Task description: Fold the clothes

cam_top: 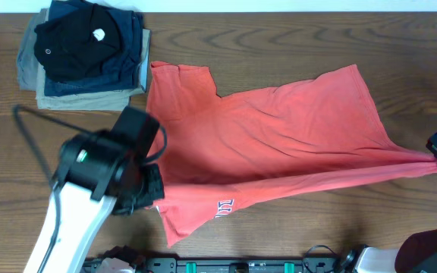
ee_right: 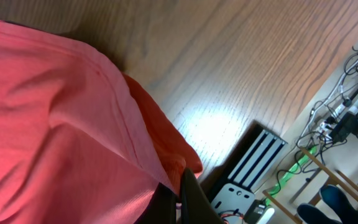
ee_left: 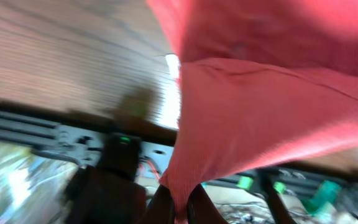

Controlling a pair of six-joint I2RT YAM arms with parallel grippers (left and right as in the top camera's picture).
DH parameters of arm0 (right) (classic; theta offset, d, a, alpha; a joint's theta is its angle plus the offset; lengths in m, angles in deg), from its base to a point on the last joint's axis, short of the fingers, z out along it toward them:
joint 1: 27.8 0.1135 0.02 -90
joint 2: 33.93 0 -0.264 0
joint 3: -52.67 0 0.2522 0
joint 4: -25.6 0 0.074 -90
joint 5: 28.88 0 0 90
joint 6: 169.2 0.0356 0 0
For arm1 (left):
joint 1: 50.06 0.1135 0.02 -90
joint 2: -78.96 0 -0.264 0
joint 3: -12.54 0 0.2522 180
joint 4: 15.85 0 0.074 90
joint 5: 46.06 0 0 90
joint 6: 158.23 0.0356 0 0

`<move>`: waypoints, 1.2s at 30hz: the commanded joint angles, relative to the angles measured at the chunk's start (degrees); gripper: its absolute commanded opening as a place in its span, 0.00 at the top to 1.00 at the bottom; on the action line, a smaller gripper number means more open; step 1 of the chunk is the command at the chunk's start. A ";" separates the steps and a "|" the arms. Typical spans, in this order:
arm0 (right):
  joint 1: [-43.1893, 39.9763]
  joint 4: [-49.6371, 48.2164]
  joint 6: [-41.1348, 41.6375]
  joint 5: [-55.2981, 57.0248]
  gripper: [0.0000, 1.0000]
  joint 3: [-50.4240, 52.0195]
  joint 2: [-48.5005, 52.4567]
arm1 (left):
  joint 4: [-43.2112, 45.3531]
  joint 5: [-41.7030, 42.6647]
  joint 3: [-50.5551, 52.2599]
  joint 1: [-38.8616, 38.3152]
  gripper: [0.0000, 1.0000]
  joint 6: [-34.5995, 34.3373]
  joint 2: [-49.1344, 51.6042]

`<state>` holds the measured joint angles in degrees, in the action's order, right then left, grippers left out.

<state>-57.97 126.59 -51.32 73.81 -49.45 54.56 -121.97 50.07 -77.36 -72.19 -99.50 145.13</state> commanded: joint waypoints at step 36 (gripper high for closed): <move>-0.50 -10.62 4.90 -1.40 0.99 6.78 6.01 | 11.96 -7.08 14.53 -10.67 0.94 -9.99 2.91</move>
<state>-57.97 116.58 -47.73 72.94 -43.18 59.83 -111.15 46.27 -62.76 -82.77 -108.75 147.16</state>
